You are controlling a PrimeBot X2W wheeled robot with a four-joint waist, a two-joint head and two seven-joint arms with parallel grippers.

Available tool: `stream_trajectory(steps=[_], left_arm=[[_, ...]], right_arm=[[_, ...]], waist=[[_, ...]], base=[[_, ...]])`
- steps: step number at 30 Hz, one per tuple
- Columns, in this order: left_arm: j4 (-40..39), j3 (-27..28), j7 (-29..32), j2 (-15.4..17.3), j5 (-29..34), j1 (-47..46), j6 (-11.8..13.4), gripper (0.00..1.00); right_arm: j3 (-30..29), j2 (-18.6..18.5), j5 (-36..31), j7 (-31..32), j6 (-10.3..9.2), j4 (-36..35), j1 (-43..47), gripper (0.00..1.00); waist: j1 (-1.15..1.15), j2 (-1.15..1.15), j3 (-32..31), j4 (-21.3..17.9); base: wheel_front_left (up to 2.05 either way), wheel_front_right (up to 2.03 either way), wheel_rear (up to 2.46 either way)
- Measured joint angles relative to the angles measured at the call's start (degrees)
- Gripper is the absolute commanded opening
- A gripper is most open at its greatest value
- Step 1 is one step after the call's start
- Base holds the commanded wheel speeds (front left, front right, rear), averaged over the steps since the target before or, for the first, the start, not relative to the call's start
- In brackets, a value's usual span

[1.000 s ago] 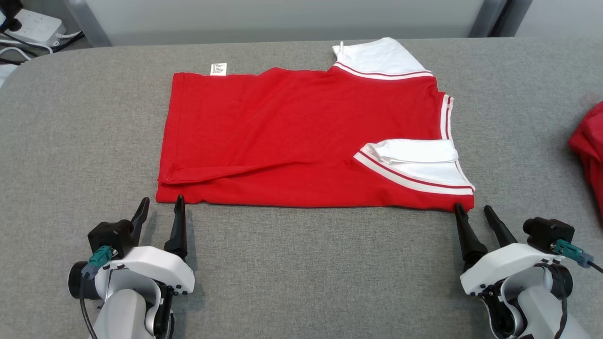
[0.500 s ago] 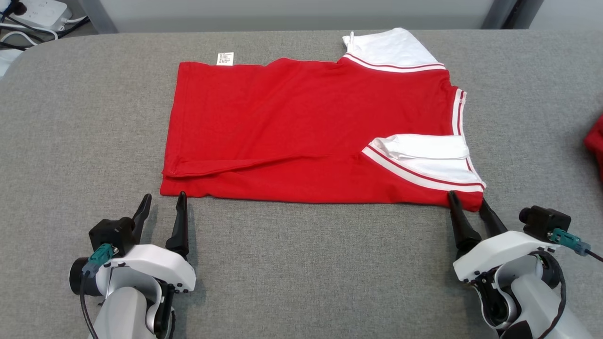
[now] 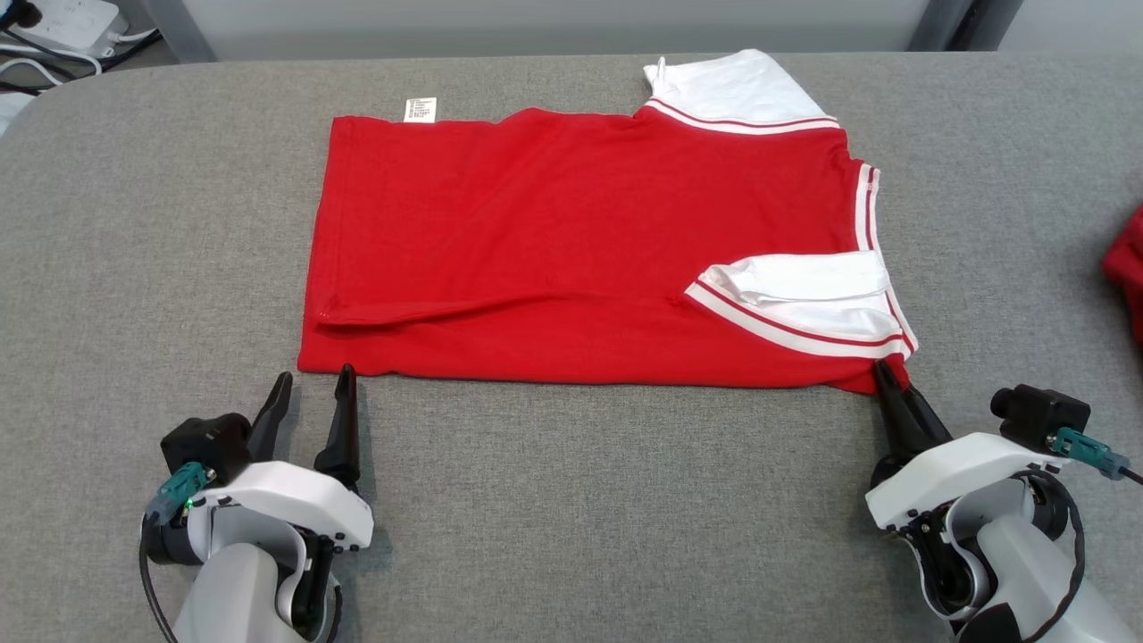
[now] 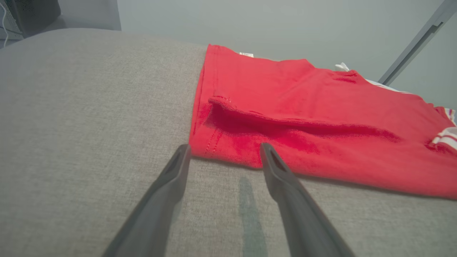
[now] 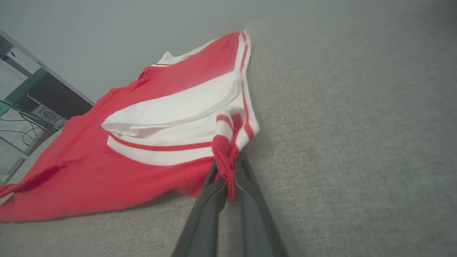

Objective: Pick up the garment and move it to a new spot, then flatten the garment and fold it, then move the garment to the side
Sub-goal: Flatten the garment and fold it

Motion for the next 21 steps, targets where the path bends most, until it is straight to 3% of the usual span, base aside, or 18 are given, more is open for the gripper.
stream_trajectory(steps=[21], left_arm=[[9.2, 4.7, 0.0, -0.3, -4.2, -5.2, -0.5, 1.00]], right_arm=[[1.8, -0.2, -1.2, 0.0, 0.00, -1.5, -0.6, 0.00]], waist=[[0.00, 0.00, 0.9, -2.5]], base=[[0.00, 0.00, 0.00]])
